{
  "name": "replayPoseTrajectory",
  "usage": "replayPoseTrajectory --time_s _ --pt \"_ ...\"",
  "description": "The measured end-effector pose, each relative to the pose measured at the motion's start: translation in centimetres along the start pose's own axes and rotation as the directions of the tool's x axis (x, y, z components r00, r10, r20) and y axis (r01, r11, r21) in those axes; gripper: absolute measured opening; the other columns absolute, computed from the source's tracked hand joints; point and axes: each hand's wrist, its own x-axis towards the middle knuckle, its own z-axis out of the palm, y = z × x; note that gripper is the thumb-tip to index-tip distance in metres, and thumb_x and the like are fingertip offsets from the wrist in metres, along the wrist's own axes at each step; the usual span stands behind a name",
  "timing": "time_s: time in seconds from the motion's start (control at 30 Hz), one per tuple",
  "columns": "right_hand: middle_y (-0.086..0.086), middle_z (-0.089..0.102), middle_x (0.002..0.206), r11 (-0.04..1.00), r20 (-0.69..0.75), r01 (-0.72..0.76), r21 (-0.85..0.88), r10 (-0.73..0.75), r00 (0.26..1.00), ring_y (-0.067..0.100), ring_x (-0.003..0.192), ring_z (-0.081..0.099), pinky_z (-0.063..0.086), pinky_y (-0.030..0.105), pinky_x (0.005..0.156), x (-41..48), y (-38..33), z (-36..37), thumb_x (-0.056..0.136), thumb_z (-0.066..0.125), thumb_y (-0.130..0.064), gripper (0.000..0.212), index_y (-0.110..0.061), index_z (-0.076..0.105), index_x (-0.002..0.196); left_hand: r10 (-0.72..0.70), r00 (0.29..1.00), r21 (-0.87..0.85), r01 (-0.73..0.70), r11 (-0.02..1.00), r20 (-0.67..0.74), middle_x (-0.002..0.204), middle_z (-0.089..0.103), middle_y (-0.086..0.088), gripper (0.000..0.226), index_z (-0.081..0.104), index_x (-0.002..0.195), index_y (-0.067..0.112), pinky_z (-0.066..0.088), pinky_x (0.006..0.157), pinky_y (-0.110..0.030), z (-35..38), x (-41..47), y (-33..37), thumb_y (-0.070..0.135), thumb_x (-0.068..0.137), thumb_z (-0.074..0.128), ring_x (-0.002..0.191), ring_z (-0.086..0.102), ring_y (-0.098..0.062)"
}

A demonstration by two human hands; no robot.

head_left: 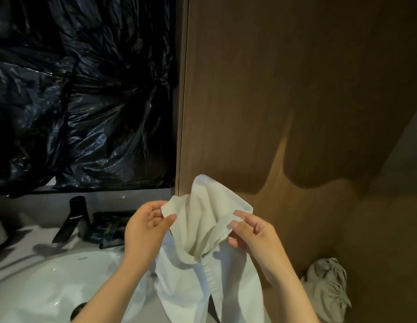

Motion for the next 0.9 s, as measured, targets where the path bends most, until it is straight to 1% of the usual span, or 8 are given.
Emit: replayPoseTrajectory --time_s 0.23,0.37,0.47,0.57,0.63,0.7,0.8,0.9 --pt "-0.003 0.074 0.107 0.999 0.141 0.001 0.046 -0.007 0.99 0.014 0.102 0.069 0.056 0.02 0.073 -0.1 0.5 0.0 0.087 0.069 -0.005 0.039 -0.015 0.063 0.124 -0.08 0.997 -0.047 0.081 0.996 0.018 0.079 0.073 0.002 0.012 0.07 0.09 0.019 0.051 0.061 -0.016 -1.3 -1.4 -1.7 0.01 0.083 0.072 0.072 0.069 -0.009" --pt "-0.004 0.075 0.089 0.985 -0.032 0.047 -0.165 -0.053 0.998 0.011 0.088 0.072 0.054 0.017 0.067 -0.1 1.1 0.3 0.079 0.079 -0.016 0.038 -0.024 0.067 0.114 -0.079 0.997 -0.022 0.08 0.997 0.025 0.079 0.073 0.003 0.008 0.07 0.088 0.021 0.05 0.058 -0.018 -1.8 -2.2 -2.4 0.013 0.085 0.071 0.069 0.067 -0.009" --pt "0.002 0.072 0.079 0.928 -0.013 0.081 -0.364 -0.092 0.996 0.013 0.076 0.07 0.054 0.021 0.071 -0.3 1.5 0.0 0.078 0.081 -0.023 0.034 -0.033 0.068 0.108 -0.08 0.997 -0.041 0.081 0.996 0.022 0.078 0.073 0.004 0.007 0.071 0.088 0.019 0.049 0.06 -0.019 -2.3 -2.4 -2.6 0.012 0.085 0.07 0.067 0.066 -0.006" --pt "-0.013 0.067 0.108 0.876 0.105 0.049 -0.48 0.002 0.994 -0.002 0.087 0.068 0.053 0.019 0.079 -0.4 1.3 -0.3 0.079 0.08 -0.021 0.05 -0.039 0.061 0.121 -0.074 0.997 -0.063 0.074 0.995 0.005 0.077 0.073 0.002 0.008 0.071 0.088 0.017 0.049 0.058 -0.016 -2.6 -2.4 -2.5 0.01 0.086 0.069 0.061 0.062 -0.001" --pt "-0.011 0.065 0.117 0.857 0.121 0.057 -0.512 0.007 0.993 -0.002 0.089 0.068 0.054 0.025 0.087 -0.4 1.3 -0.1 0.081 0.078 -0.015 0.054 -0.037 0.059 0.126 -0.066 0.998 -0.063 0.066 0.996 -0.001 0.077 0.073 0.001 0.007 0.071 0.088 0.018 0.049 0.057 -0.014 -2.7 -2.3 -2.4 0.011 0.086 0.069 0.061 0.062 -0.001" --pt "-0.009 0.07 0.108 0.815 0.077 0.098 -0.571 -0.065 0.995 0.001 0.088 0.068 0.056 0.028 0.087 -0.5 1.1 0.0 0.082 0.077 -0.016 0.041 -0.032 0.065 0.118 -0.073 0.997 -0.067 0.073 0.995 0.003 0.079 0.073 0.001 0.007 0.07 0.089 0.019 0.048 0.06 -0.017 -2.7 -2.4 -2.4 0.013 0.087 0.068 0.064 0.063 -0.004" --pt "-0.014 0.071 0.079 0.767 0.048 0.173 -0.618 -0.183 0.982 0.003 0.077 0.067 0.057 0.026 0.075 -0.7 0.9 0.2 0.082 0.078 -0.02 0.017 -0.031 0.074 0.093 -0.073 0.997 -0.065 0.073 0.995 0.013 0.082 0.074 0.002 0.008 0.07 0.089 0.021 0.049 0.063 -0.02 -2.7 -2.7 -2.4 0.014 0.088 0.068 0.072 0.067 -0.009" --pt "-0.016 0.064 0.071 0.689 0.056 0.222 -0.69 -0.255 0.965 0.003 0.073 0.061 0.05 0.018 0.062 -1.1 1.1 0.4 0.082 0.077 -0.029 0.012 -0.036 0.074 0.073 -0.059 0.998 -0.069 0.06 0.996 0.013 0.082 0.074 0.004 0.008 0.071 0.089 0.021 0.05 0.059 -0.016 -2.8 -2.9 -2.3 0.013 0.088 0.068 0.073 0.067 -0.007"
